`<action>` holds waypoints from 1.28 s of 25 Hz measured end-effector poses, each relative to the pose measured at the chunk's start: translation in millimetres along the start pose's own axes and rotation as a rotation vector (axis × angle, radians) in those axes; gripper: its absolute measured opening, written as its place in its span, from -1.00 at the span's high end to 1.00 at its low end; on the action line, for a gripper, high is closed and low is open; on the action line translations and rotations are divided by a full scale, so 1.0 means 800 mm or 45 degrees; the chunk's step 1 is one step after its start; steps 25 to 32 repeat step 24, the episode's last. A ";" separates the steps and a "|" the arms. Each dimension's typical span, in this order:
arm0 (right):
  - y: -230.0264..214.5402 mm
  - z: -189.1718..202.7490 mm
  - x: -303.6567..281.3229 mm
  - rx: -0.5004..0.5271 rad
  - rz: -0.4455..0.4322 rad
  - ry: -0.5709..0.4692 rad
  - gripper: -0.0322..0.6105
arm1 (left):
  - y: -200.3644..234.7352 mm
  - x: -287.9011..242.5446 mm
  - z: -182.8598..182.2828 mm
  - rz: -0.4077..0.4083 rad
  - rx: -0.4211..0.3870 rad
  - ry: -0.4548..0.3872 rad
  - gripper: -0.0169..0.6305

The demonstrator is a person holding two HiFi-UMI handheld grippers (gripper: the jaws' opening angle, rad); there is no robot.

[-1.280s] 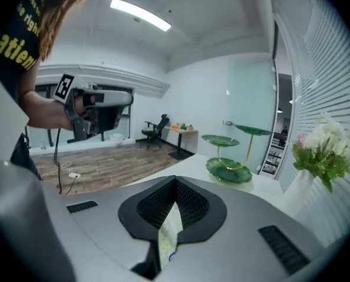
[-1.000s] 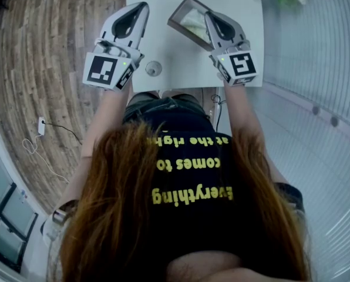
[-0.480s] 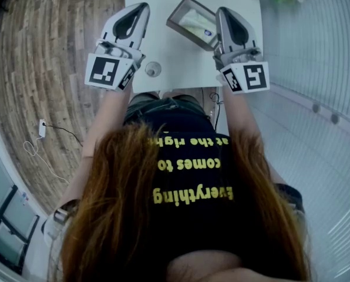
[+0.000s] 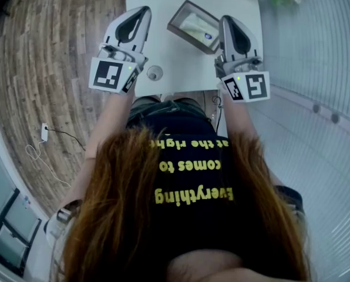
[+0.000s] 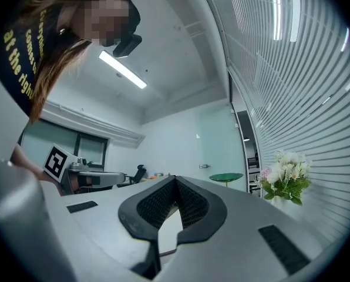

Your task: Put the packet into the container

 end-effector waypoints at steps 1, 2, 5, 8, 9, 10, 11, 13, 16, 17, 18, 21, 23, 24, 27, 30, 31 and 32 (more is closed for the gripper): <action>0.001 -0.001 0.000 0.001 0.001 0.000 0.84 | 0.000 0.000 -0.001 -0.001 0.000 0.002 0.94; 0.002 -0.003 0.000 0.002 0.001 -0.003 0.84 | 0.001 0.000 -0.002 -0.003 -0.001 0.007 0.94; 0.006 -0.008 -0.001 -0.001 0.001 -0.013 0.84 | 0.001 0.000 -0.006 0.000 -0.001 0.007 0.94; 0.007 -0.008 -0.002 -0.003 0.000 -0.018 0.84 | 0.002 -0.001 -0.004 0.004 0.000 0.001 0.94; 0.006 -0.006 -0.001 -0.004 -0.001 -0.020 0.84 | 0.001 -0.002 -0.003 0.001 0.000 0.003 0.94; 0.005 -0.005 -0.001 -0.005 -0.001 -0.022 0.84 | 0.001 -0.003 -0.002 -0.001 -0.001 0.001 0.94; 0.005 -0.005 -0.002 -0.004 -0.002 -0.025 0.84 | 0.001 -0.003 -0.002 -0.003 -0.001 0.002 0.94; 0.008 -0.011 -0.005 0.003 -0.002 -0.029 0.84 | 0.006 -0.004 -0.006 -0.004 -0.001 -0.001 0.94; 0.013 -0.017 -0.009 0.011 -0.003 -0.024 0.84 | 0.009 -0.001 -0.009 0.012 0.002 -0.027 0.94; 0.014 -0.016 -0.008 0.011 -0.004 -0.022 0.84 | 0.009 -0.001 -0.009 0.014 0.003 -0.025 0.94; 0.014 -0.017 -0.008 0.011 -0.004 -0.021 0.84 | 0.009 -0.001 -0.009 0.015 0.002 -0.022 0.94; 0.016 -0.020 -0.009 0.016 -0.007 -0.023 0.84 | 0.008 -0.001 -0.012 0.021 0.004 -0.020 0.94; 0.017 -0.022 -0.010 0.017 -0.008 -0.024 0.84 | 0.008 -0.002 -0.014 0.027 0.005 -0.021 0.94; 0.017 -0.024 -0.010 0.017 -0.008 -0.024 0.84 | 0.008 -0.002 -0.015 0.030 0.005 -0.022 0.94; 0.017 -0.024 -0.010 0.017 -0.008 -0.024 0.84 | 0.008 -0.002 -0.015 0.030 0.005 -0.022 0.94; 0.017 -0.024 -0.010 0.017 -0.008 -0.024 0.84 | 0.008 -0.002 -0.015 0.030 0.005 -0.022 0.94; 0.017 -0.024 -0.010 0.017 -0.008 -0.024 0.84 | 0.008 -0.002 -0.015 0.030 0.005 -0.022 0.94; 0.017 -0.024 -0.010 0.017 -0.008 -0.024 0.84 | 0.008 -0.002 -0.015 0.030 0.005 -0.022 0.94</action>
Point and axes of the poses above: the fingertips, and each gripper's own axes: x backward along the fingers, y to its left, z out of its underside, the point moved 4 cm from there along x, backward along the fingers, and after that the axes turned 7 degrees about -x, right-handed, at the moved point
